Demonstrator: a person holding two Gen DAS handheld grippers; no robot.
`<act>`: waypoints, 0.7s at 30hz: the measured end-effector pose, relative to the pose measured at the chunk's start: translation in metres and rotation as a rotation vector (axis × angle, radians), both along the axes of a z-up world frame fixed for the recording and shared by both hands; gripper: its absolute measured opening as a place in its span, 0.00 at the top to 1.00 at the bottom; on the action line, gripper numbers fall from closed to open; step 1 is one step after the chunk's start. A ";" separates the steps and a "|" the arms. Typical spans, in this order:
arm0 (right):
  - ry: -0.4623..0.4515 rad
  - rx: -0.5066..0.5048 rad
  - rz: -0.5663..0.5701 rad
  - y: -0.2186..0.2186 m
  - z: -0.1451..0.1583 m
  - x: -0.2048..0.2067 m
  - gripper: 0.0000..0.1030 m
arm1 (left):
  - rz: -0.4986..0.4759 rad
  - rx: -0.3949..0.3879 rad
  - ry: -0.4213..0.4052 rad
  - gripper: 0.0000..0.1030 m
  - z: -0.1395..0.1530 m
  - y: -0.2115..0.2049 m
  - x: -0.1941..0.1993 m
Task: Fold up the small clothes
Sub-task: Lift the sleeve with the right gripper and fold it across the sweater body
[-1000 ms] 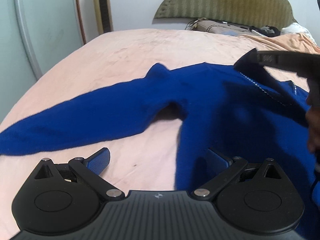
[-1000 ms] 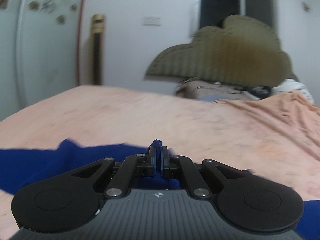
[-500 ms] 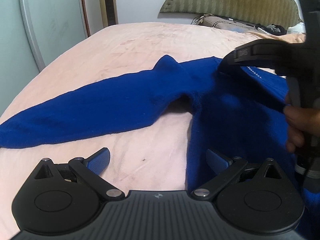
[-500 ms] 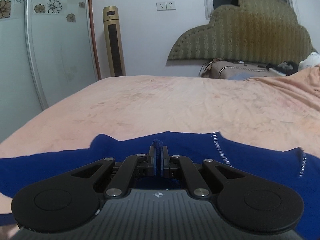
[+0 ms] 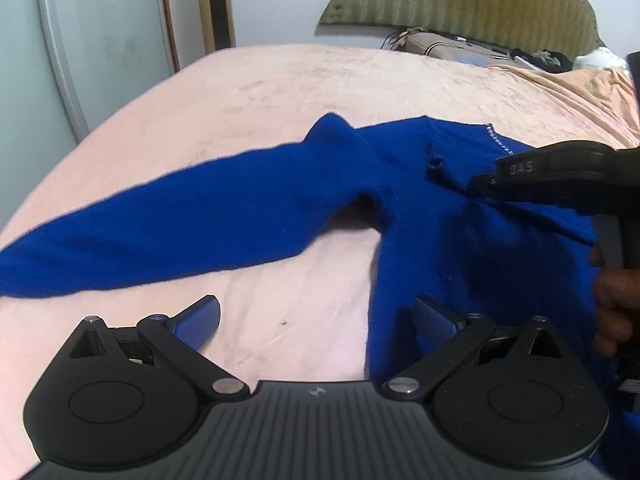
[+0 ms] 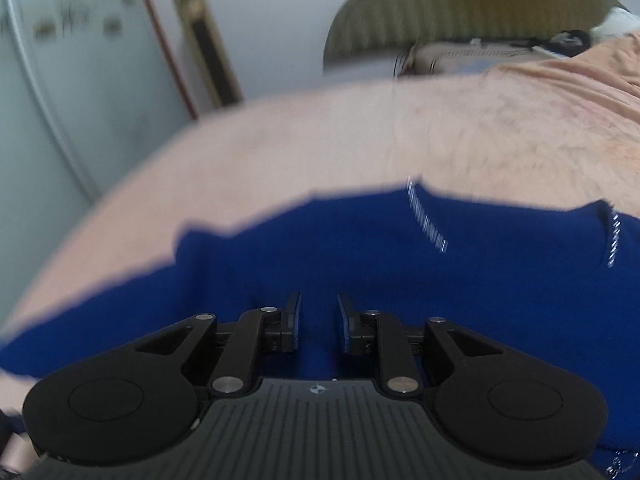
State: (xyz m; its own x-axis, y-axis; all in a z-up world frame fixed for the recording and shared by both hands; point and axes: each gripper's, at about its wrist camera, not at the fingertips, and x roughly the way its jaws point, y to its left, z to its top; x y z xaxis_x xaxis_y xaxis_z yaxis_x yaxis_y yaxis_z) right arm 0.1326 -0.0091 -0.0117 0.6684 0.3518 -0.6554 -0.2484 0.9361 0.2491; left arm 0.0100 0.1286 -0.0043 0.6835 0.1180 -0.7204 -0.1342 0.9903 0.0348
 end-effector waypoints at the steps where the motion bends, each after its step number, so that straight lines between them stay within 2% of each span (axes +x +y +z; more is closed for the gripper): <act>1: 0.006 0.001 0.000 0.001 -0.003 -0.001 0.77 | 0.000 0.018 -0.010 0.00 0.001 -0.001 -0.002; 4: -0.030 0.073 -0.005 -0.001 0.005 -0.012 0.77 | 0.025 0.061 -0.022 0.00 0.001 0.002 -0.004; 5: -0.055 0.070 0.001 0.000 0.009 -0.016 0.69 | 0.036 0.055 -0.019 0.00 0.001 0.004 -0.003; 7: -0.061 -0.007 0.018 0.004 0.009 -0.016 0.62 | 0.061 0.020 -0.010 0.00 0.002 0.010 -0.002; 9: -0.014 -0.056 0.015 0.006 0.003 -0.015 0.63 | 0.084 -0.007 -0.018 0.00 0.003 0.017 -0.003; 12: -0.072 -0.020 0.025 -0.001 0.017 -0.038 0.62 | 0.139 0.023 -0.028 0.00 0.004 0.027 -0.005; 13: -0.115 -0.044 0.051 0.000 0.024 -0.052 0.57 | 0.162 0.030 -0.032 0.00 0.005 0.031 -0.006; 14: -0.161 -0.078 0.068 0.000 0.029 -0.066 0.47 | 0.192 0.031 -0.041 0.00 0.006 0.036 -0.008; 17: -0.290 -0.173 0.101 -0.006 0.038 -0.109 0.25 | 0.297 0.014 -0.079 0.00 0.008 0.059 -0.017; 21: -0.381 -0.287 0.080 -0.024 0.032 -0.150 0.18 | 0.430 -0.028 -0.096 0.00 0.006 0.096 -0.026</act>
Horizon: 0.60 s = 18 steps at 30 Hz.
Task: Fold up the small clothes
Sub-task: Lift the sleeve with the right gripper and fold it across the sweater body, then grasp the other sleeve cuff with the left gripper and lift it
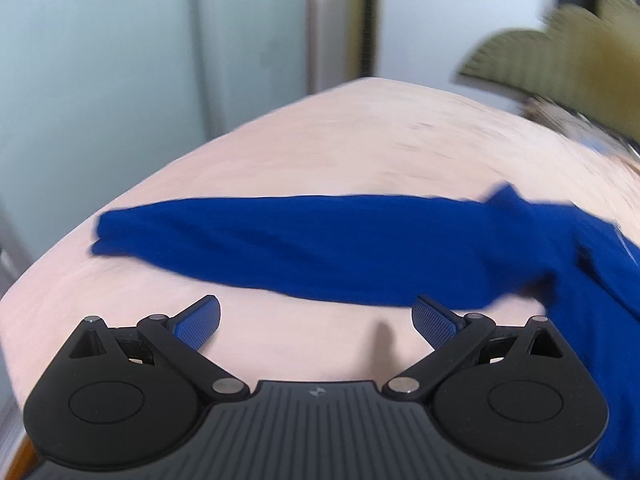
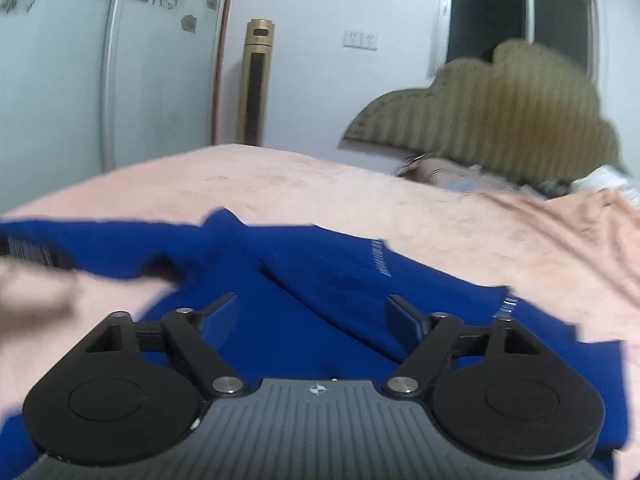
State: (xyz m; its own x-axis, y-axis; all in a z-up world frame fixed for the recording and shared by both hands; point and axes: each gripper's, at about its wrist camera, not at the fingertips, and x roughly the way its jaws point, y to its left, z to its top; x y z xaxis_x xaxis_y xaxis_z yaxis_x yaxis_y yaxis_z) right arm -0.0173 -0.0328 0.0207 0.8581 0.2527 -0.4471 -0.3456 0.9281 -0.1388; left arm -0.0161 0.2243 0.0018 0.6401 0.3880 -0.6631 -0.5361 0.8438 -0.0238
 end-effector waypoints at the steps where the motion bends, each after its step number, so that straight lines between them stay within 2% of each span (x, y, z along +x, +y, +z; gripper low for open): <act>1: -0.008 -0.017 -0.017 -0.007 -0.003 -0.006 0.17 | 0.027 -0.024 -0.009 0.00 0.000 0.010 -0.002; 4: 0.006 -0.027 -0.077 -0.032 -0.014 -0.015 0.16 | 0.114 -0.104 -0.072 0.00 -0.001 0.045 -0.011; 7: 0.036 0.049 -0.126 -0.061 -0.019 -0.020 0.16 | 0.229 -0.156 -0.180 0.00 -0.002 0.074 -0.023; 9: 0.051 0.099 -0.150 -0.073 -0.022 -0.018 0.15 | 0.275 -0.209 -0.208 0.00 -0.004 0.093 -0.028; 12: 0.066 0.147 -0.166 -0.083 -0.028 -0.014 0.15 | 0.297 -0.391 -0.211 0.00 -0.017 0.121 -0.029; 18: 0.067 0.167 -0.163 -0.086 -0.035 -0.016 0.12 | 0.417 -0.490 -0.359 0.00 -0.022 0.156 -0.028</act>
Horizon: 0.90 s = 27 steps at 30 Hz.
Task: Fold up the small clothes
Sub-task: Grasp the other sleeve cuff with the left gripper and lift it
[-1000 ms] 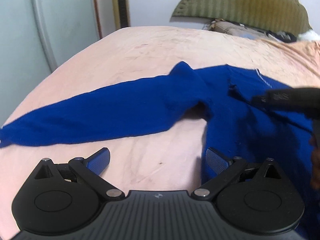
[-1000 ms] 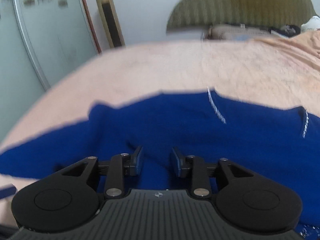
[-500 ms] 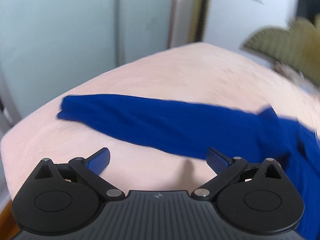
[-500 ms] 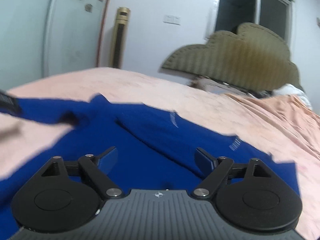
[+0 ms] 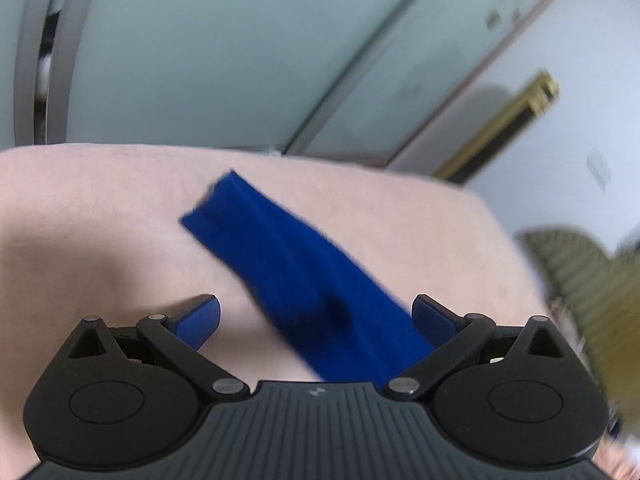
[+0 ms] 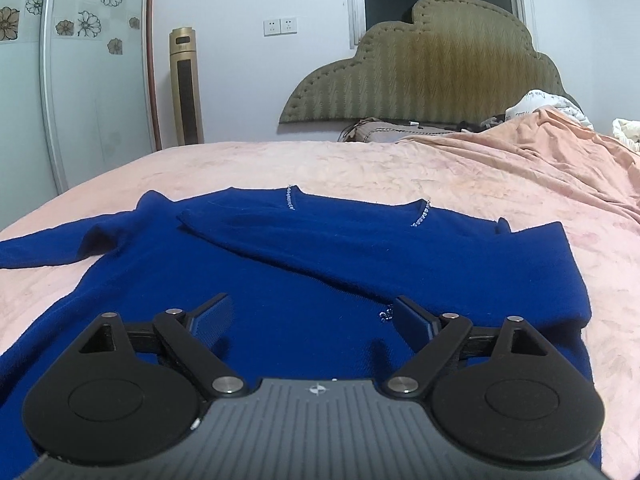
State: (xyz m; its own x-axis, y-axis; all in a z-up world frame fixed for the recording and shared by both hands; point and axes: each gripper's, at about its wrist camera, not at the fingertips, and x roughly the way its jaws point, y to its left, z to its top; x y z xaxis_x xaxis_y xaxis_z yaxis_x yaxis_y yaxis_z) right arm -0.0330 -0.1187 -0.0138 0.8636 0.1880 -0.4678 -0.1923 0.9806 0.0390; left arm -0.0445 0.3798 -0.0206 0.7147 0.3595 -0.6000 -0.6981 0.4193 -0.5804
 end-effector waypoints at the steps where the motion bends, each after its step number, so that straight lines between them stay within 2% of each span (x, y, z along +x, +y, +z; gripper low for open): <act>1: -0.001 0.004 0.000 -0.001 0.000 0.000 0.10 | 0.017 -0.011 -0.015 0.00 -0.001 0.005 0.001; 3: 0.001 0.012 -0.005 -0.002 -0.001 -0.001 0.09 | 0.048 -0.028 -0.031 0.01 -0.001 0.013 0.005; 5: 0.011 0.021 -0.011 -0.003 -0.002 0.001 0.09 | 0.089 -0.027 -0.017 0.11 0.000 0.017 0.008; 6: 0.016 0.024 -0.014 -0.003 -0.002 0.001 0.09 | 0.119 -0.021 0.004 0.28 0.001 0.018 0.010; 7: 0.019 0.027 -0.017 -0.003 -0.003 0.002 0.09 | 0.141 -0.016 0.023 0.52 0.002 0.019 0.013; 10: 0.022 0.027 -0.020 0.000 -0.004 0.002 0.08 | 0.162 -0.033 0.070 0.89 -0.003 0.025 0.019; 13: 0.025 0.022 -0.016 0.001 -0.004 0.003 0.07 | 0.139 -0.005 0.092 0.92 -0.002 0.024 0.021; 19: 0.015 0.016 -0.018 0.000 -0.001 0.001 0.07 | 0.100 0.175 0.162 0.93 0.037 0.021 0.037; 21: -0.004 -0.021 -0.026 0.001 0.003 -0.002 0.07 | 0.120 0.246 0.172 0.93 0.056 0.023 0.046; 24: -0.001 -0.070 -0.048 -0.003 0.004 -0.002 0.04 | 0.159 0.403 0.182 0.93 0.087 0.017 0.064; 27: 0.034 -0.024 -0.061 -0.013 0.001 0.000 0.04 | 0.113 0.506 0.164 0.93 0.113 -0.010 0.086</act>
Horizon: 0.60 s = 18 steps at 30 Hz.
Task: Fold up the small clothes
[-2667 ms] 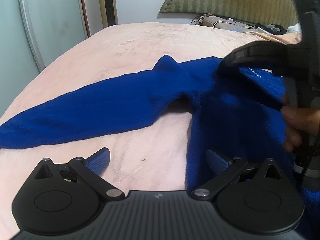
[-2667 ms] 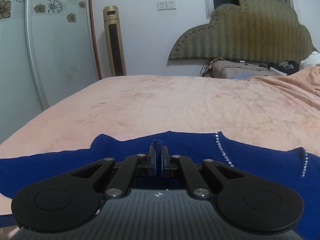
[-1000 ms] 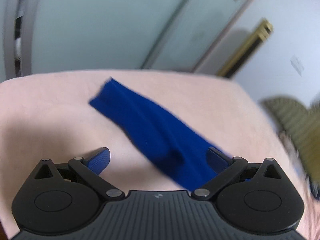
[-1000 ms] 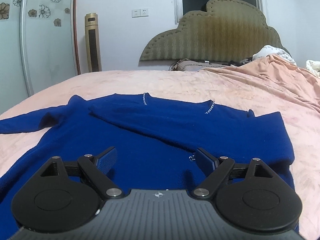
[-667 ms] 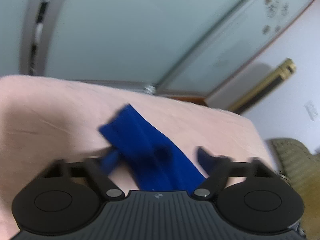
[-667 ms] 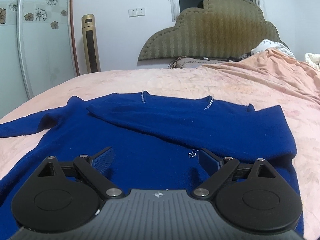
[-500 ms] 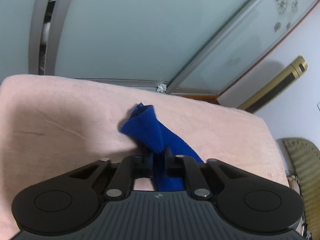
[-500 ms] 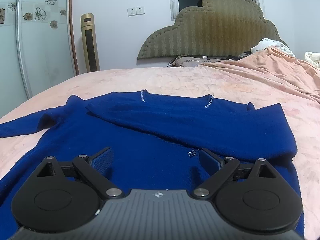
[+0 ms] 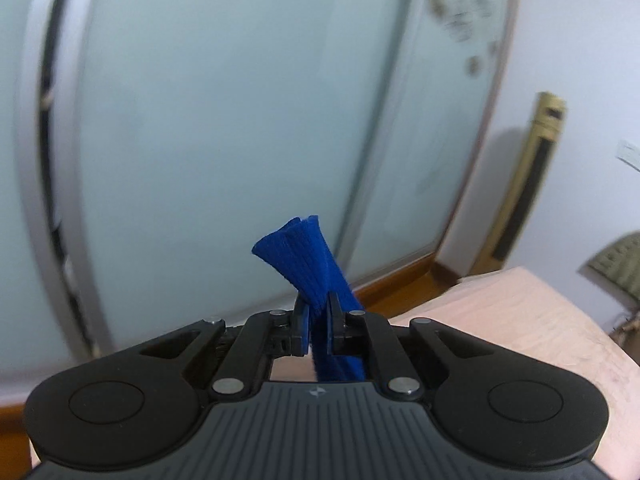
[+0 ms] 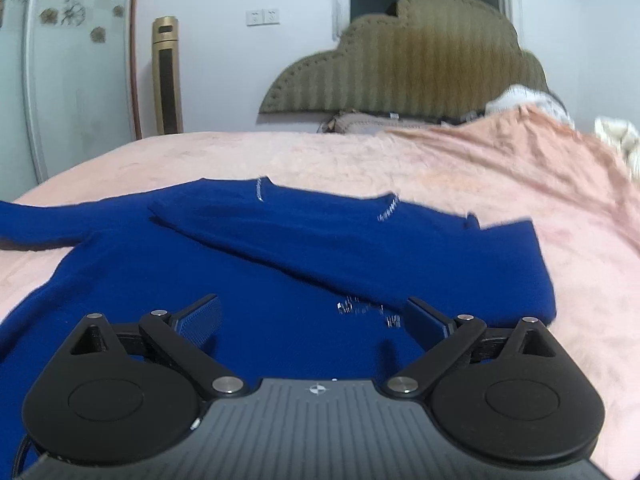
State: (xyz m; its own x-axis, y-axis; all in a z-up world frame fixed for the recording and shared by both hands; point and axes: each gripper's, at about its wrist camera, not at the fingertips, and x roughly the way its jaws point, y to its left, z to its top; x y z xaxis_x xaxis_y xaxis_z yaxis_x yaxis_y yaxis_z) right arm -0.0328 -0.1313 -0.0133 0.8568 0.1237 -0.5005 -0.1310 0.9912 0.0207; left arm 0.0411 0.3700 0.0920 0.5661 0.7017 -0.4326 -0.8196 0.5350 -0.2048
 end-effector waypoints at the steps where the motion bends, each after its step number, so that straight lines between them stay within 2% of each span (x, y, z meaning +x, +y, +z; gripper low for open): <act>1: 0.006 0.023 -0.002 -0.004 -0.001 0.000 0.04 | -0.046 0.030 -0.009 0.93 0.009 -0.017 0.007; 5: 0.006 0.083 -0.028 -0.016 -0.002 -0.001 0.04 | -0.298 0.137 -0.030 0.93 0.028 -0.100 0.036; 7: 0.004 0.106 -0.042 -0.022 -0.001 -0.002 0.04 | -0.461 0.144 -0.035 0.93 0.030 -0.145 0.051; 10: 0.006 0.125 -0.061 -0.028 -0.001 -0.005 0.04 | -0.654 0.135 -0.019 0.93 0.026 -0.205 0.069; 14: 0.005 0.133 -0.092 -0.039 -0.002 -0.010 0.04 | -0.887 0.151 0.043 0.93 0.006 -0.287 0.083; 18: 0.007 0.146 -0.124 -0.050 -0.003 -0.014 0.04 | -1.100 0.154 0.160 0.92 -0.038 -0.359 0.085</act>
State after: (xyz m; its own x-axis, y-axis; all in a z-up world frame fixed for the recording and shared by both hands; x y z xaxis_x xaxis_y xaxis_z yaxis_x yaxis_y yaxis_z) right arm -0.0470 -0.1809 -0.0161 0.8665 0.0890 -0.4912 -0.0074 0.9862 0.1657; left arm 0.1260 0.0114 0.0543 0.8564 -0.0937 -0.5077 0.1037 0.9946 -0.0087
